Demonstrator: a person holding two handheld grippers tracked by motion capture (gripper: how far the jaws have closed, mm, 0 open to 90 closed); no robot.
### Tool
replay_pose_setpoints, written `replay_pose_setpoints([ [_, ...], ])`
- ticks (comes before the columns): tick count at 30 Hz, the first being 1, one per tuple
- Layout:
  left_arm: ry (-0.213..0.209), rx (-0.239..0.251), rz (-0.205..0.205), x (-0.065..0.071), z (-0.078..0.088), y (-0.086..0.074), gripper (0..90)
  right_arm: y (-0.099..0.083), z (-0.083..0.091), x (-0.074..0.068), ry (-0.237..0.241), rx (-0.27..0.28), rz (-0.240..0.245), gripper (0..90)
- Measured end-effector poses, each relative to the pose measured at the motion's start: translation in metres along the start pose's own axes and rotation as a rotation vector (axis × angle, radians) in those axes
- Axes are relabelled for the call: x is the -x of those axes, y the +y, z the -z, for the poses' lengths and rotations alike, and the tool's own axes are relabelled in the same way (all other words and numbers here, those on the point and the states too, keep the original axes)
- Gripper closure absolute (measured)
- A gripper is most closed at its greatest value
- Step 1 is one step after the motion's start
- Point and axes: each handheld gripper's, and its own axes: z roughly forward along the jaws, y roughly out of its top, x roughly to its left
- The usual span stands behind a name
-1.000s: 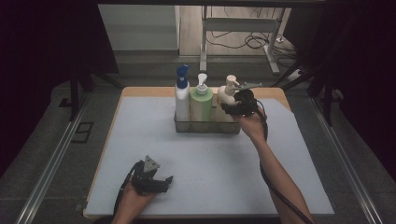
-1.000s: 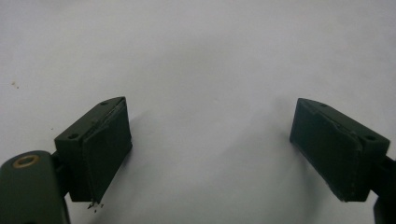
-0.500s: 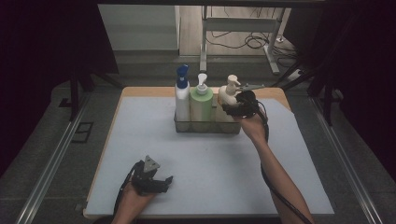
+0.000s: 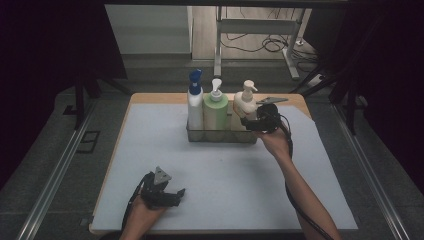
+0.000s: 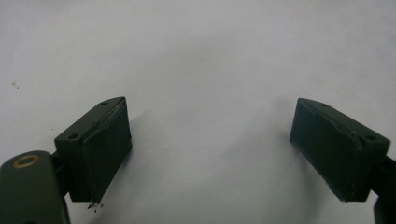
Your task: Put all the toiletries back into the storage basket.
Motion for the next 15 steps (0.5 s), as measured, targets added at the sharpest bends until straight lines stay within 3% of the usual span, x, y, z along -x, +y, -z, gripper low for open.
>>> replay_pose_setpoints([
  [8,0.0,0.0,-0.001,0.0,0.0,0.0,12.3,-0.009,0.014,0.003,0.031,-0.005,0.013,35.8],
  [15,0.0,0.0,0.0,0.0,0.0,0.0,12.3,-0.014,0.023,0.007,0.031,-0.005,0.018,41.6],
])
